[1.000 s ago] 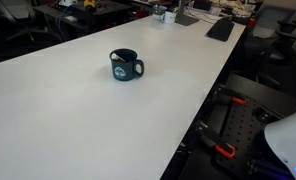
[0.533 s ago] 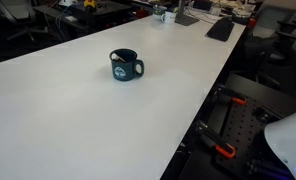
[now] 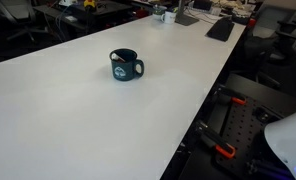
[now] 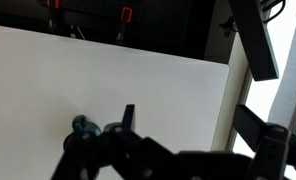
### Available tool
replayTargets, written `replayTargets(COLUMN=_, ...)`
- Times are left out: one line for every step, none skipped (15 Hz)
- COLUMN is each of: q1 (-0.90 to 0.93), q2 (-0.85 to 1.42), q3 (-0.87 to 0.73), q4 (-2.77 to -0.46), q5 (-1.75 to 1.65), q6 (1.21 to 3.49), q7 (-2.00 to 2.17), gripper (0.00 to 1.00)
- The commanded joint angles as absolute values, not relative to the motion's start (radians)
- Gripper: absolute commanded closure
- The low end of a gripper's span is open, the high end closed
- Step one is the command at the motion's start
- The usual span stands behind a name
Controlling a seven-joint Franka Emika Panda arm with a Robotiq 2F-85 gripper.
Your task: Remove the marker from the cup and put it on the table
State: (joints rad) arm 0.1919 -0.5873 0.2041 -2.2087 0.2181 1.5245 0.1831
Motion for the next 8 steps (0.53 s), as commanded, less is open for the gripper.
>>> replayTargets(q1=0.18, q2=-0.587, q3=0.212, q4=-2.205, q5=0.222, q6=1.52, q7=0.179, gripper=0.0)
replayTargets(q1=0.18, q2=-0.587, q3=0.212, q4=-2.205, q5=0.222, q6=1.52, q7=0.179, gripper=0.0)
replayTargets(q1=0.18, q2=-0.586, q3=0.209, q4=-2.206, q5=0.221, q6=1.527, q7=0.169, gripper=0.0)
replayTargets(q1=0.176, q2=-0.581, q3=0.205, q4=-2.206, q5=0.216, q6=1.537, q7=0.163, gripper=0.0)
replayTargets(q1=0.172, q2=-0.574, q3=0.199, q4=-2.207, q5=0.219, q6=1.552, q7=0.157, gripper=0.0)
replayTargets(q1=0.165, q2=-0.564, q3=0.191, q4=-2.207, q5=0.218, q6=1.576, q7=0.148, gripper=0.0)
replayTargets(q1=0.159, q2=-0.555, q3=0.186, q4=-2.207, q5=0.215, q6=1.601, q7=0.144, gripper=0.0)
replayTargets(q1=0.151, q2=-0.543, q3=0.18, q4=-2.206, q5=0.214, q6=1.635, q7=0.14, gripper=0.0)
